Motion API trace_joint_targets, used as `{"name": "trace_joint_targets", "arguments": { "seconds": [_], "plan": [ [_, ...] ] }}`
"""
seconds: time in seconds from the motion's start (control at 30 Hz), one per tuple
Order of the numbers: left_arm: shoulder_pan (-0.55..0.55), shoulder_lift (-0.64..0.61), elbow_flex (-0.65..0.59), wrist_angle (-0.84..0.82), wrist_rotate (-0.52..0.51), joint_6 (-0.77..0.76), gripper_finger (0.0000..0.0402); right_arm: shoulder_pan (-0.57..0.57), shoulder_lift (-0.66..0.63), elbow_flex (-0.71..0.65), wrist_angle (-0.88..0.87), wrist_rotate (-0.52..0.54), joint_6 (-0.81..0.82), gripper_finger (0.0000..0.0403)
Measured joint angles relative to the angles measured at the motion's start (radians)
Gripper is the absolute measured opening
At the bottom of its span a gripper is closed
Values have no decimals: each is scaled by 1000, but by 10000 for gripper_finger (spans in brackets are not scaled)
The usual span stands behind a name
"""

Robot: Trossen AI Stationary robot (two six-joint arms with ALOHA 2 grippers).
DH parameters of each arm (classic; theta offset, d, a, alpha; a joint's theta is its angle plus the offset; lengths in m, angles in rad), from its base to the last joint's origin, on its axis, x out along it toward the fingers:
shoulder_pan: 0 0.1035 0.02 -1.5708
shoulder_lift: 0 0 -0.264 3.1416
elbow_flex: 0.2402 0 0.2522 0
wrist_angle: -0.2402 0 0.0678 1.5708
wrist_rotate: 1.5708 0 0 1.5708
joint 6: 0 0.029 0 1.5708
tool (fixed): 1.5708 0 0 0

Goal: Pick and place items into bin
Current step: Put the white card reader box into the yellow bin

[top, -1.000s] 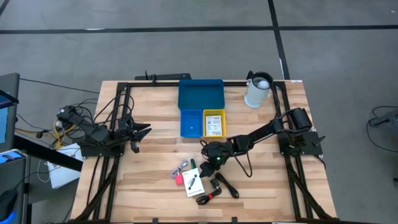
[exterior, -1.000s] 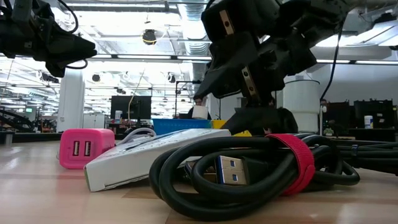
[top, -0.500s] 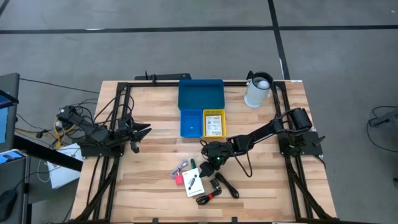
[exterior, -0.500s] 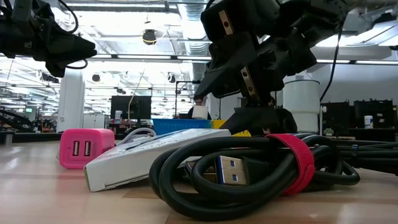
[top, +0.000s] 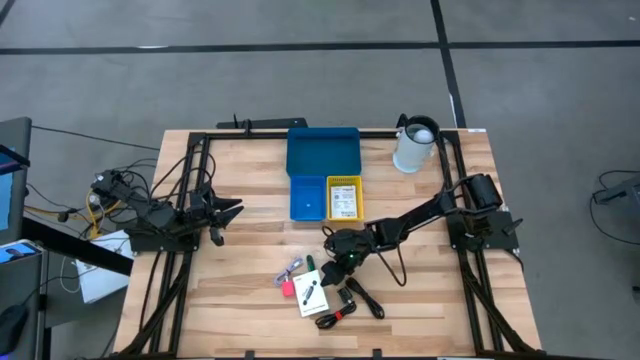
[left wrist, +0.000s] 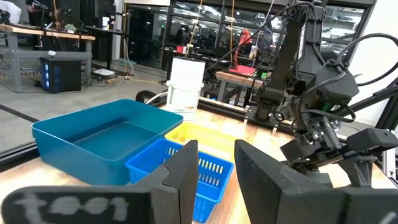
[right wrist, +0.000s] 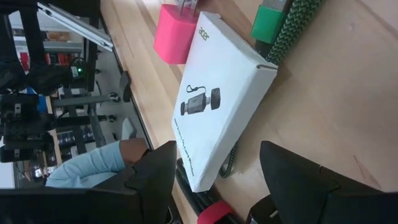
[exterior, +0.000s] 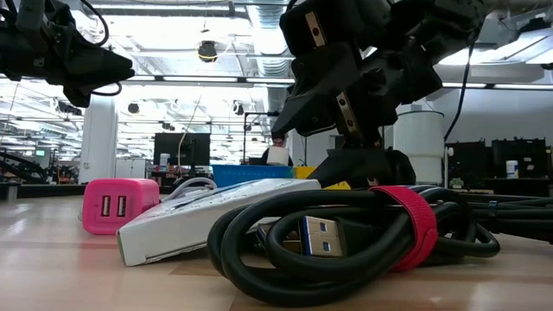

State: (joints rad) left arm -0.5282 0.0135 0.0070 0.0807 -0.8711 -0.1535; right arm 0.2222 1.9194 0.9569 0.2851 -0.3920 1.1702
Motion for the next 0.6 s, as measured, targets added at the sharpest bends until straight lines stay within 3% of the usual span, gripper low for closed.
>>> {"name": "trace_joint_targets", "arguments": {
  "seconds": [0.27, 0.6],
  "plan": [
    [0, 0, 0, 0, 0, 0, 95, 0, 24, 2, 28, -3, 10, 225],
    [0, 0, 0, 0, 0, 0, 95, -2, 97, 8, 136, -82, 61, 225]
  ]
}}
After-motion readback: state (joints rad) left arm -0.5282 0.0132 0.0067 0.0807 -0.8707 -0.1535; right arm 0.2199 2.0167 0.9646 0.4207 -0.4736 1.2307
